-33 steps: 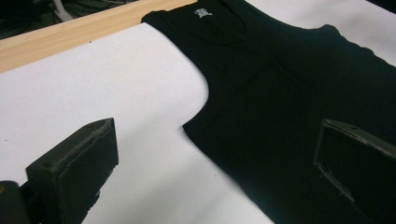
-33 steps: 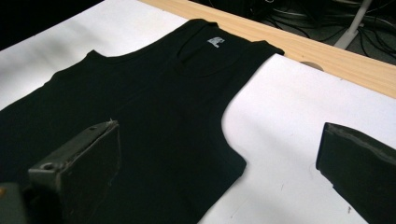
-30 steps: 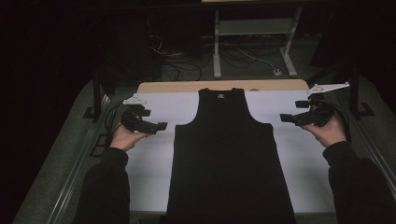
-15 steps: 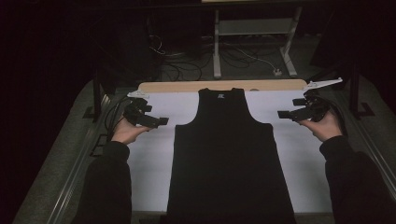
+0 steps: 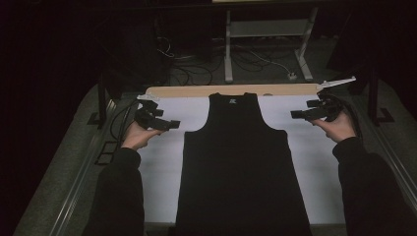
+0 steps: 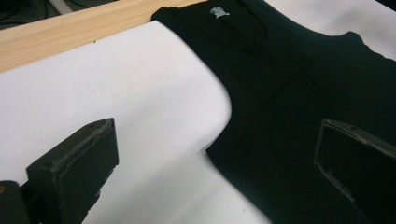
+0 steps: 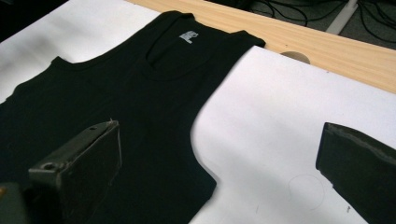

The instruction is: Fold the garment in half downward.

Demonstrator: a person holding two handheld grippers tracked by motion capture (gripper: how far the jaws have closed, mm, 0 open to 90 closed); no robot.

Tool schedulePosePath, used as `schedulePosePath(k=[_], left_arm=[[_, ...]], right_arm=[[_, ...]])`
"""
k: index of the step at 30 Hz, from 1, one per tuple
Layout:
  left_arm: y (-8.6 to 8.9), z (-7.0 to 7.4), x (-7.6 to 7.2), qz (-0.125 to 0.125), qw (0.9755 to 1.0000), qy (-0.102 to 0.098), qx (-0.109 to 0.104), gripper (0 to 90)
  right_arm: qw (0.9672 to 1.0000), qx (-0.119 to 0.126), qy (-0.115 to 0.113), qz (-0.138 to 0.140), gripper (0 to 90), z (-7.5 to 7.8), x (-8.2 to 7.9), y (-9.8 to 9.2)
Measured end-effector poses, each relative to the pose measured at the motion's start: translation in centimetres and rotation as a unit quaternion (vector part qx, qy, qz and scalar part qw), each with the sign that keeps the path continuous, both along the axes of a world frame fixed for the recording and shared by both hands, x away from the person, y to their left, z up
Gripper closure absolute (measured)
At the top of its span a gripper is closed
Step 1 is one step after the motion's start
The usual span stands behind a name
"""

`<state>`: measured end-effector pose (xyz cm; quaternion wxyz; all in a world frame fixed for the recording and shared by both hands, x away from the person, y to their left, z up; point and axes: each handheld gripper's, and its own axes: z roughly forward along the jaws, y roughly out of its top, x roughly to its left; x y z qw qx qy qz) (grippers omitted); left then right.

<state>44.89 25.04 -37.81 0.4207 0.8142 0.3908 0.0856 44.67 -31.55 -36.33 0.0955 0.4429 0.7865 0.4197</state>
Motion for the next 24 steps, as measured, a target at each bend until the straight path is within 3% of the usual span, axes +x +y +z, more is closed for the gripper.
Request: schedulePosePath(k=[4,12,24], left_arm=[[0.1,-0.2,0.1,0.002,1.0000,0.001,-0.003,0.0],[-0.5,-1.0,0.5,-0.009,0.9999,0.012,0.005,0.0],[-1.7,-2.8,1.0,-0.012,0.9995,0.027,-0.002,0.0]], right_arm=[[0.9999,0.003,0.010,-0.007,0.0,-0.7,0.5,-0.2],[0.9997,-0.006,0.024,0.004,0.0,-2.0,1.0,0.5],[0.9989,-0.013,0.043,0.016,0.0,-3.3,1.4,1.2]])
